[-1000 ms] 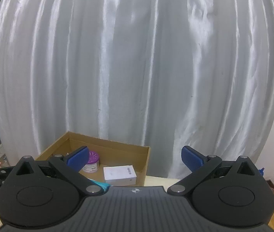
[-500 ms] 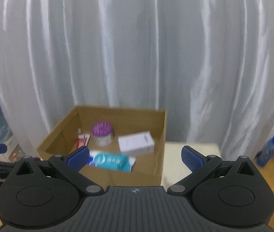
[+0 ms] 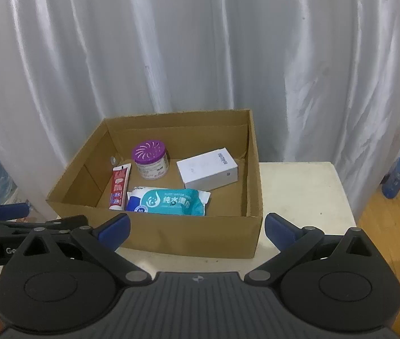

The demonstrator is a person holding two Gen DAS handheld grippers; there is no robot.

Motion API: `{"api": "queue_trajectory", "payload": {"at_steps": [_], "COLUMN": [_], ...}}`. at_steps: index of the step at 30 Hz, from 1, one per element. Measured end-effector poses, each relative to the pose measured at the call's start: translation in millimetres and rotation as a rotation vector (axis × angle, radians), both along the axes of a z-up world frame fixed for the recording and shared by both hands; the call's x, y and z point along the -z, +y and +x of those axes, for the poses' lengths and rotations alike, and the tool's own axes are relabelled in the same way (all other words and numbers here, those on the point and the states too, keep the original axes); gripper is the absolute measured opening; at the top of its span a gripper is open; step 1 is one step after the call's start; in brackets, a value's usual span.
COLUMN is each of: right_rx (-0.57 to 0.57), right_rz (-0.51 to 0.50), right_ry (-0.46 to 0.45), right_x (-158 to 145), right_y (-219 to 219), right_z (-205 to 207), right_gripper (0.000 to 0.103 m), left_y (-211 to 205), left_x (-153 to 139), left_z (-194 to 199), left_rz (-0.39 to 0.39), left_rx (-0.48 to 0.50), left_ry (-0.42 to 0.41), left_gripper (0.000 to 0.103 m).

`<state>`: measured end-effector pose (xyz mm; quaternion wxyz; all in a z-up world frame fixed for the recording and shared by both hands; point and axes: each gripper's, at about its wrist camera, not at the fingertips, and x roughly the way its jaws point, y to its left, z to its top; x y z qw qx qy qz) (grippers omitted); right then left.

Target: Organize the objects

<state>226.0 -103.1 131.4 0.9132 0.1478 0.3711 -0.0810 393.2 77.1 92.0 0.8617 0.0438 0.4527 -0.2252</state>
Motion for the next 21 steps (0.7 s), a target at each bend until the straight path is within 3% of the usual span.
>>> {"api": "queue_trajectory", "payload": {"at_steps": [21], "right_rx": [0.022], "right_rz": [-0.007], "right_ry": [0.055], "right_x": [16], "right_y": [-6], "right_z": [21], "right_gripper": [0.103], "left_y": [-11], "left_x": [4], "left_z": [9], "left_rz": [-0.017], "left_rx": [0.008], "left_ry": [0.029], "left_gripper": [0.103]}}
